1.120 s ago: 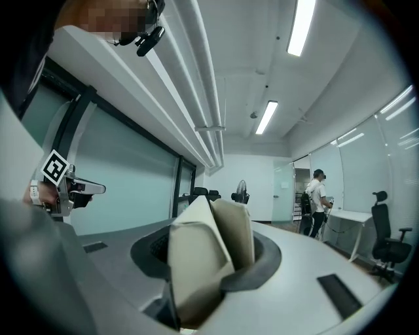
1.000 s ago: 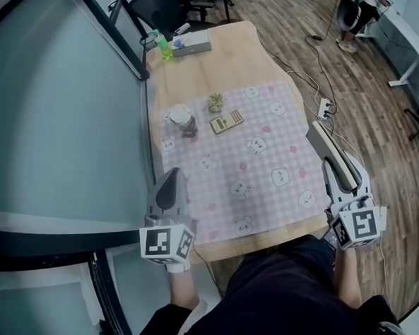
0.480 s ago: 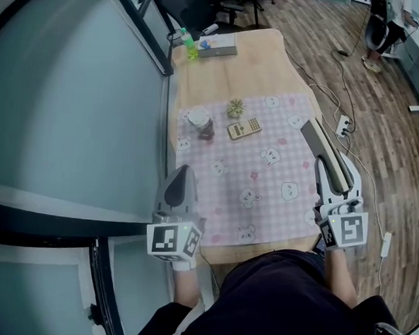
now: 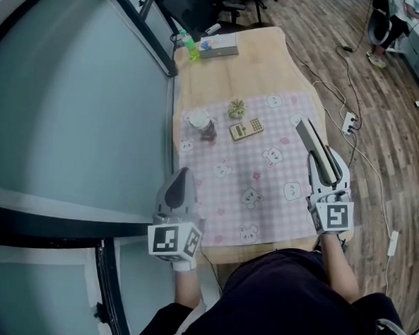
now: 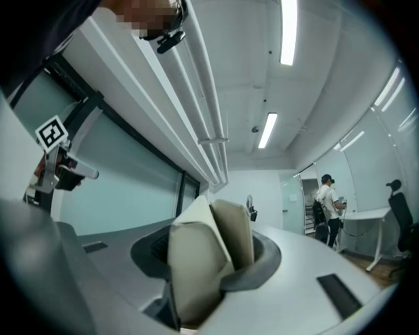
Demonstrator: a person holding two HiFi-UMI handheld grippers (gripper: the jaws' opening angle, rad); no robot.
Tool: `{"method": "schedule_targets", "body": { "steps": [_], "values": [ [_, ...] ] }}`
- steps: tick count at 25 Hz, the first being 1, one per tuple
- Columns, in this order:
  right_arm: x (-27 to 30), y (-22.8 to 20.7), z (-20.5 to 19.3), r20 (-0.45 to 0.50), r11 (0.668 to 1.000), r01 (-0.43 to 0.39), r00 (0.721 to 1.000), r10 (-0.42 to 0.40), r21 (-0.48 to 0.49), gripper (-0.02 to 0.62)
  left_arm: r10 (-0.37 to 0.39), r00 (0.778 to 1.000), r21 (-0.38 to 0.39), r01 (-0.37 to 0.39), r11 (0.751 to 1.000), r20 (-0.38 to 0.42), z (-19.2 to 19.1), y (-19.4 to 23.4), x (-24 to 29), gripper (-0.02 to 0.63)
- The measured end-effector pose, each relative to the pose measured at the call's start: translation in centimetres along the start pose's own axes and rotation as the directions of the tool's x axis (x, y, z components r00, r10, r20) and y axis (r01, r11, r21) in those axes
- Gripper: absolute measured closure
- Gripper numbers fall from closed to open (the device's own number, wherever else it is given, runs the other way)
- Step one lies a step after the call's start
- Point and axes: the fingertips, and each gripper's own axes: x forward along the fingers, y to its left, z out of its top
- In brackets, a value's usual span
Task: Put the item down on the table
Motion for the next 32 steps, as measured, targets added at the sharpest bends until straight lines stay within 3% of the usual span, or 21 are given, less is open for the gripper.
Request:
{"method": "schedule_targets", "body": {
  "steps": [4, 7, 13, 16, 22, 26, 32],
  "values": [
    [1.2, 0.3, -9.9, -0.114, 0.998, 0.039, 0.993, -0.032, 0.055, 0.428, 0.007, 1.0, 0.012, -0.006, 1.0, -0.02, -0.2, 0.4, -0.2, 0.606],
    [1.1, 0.2, -17.8, -0.215, 0.992, 0.104, 0.973, -0.087, 0.071, 0.43, -0.001, 0.999, 0.037, 0.002, 0.999, -0.042, -0.4, 0.6, -0.4, 0.606],
    [-1.5, 2.0, -29.7, -0.456, 0.993, 0.102, 0.888, -0.063, 0.06, 0.43, -0.01, 0.996, 0.082, 0.017, 0.997, -0.086, -0.4, 0.3, -1.5, 0.606],
    [-3.0, 3.0, -32.4, -0.516, 0.994, 0.082, 0.856, -0.032, 0.075, 0.43, -0.009, 0.996, 0.085, 0.017, 0.996, -0.087, -0.1, 0.2, -1.5, 0.606],
    [-3.3, 3.9, -33.5, -0.544, 0.997, 0.041, 0.839, -0.001, 0.062, 0.433, -0.002, 0.996, 0.085, 0.01, 0.996, -0.09, 0.2, 0.4, -1.5, 0.606],
    [-4.6, 4.5, -35.8, -0.613, 0.998, 0.003, 0.789, 0.032, 0.057, 0.428, -0.015, 0.996, 0.079, 0.022, 0.997, -0.091, -0.1, 0.0, -1.2, 0.606],
    [-5.1, 4.5, -36.1, -0.626, 0.997, 0.011, 0.778, 0.042, 0.081, 0.428, -0.015, 0.995, 0.077, 0.022, 0.997, -0.094, -0.1, 0.0, -1.0, 0.606]
  ]
}}
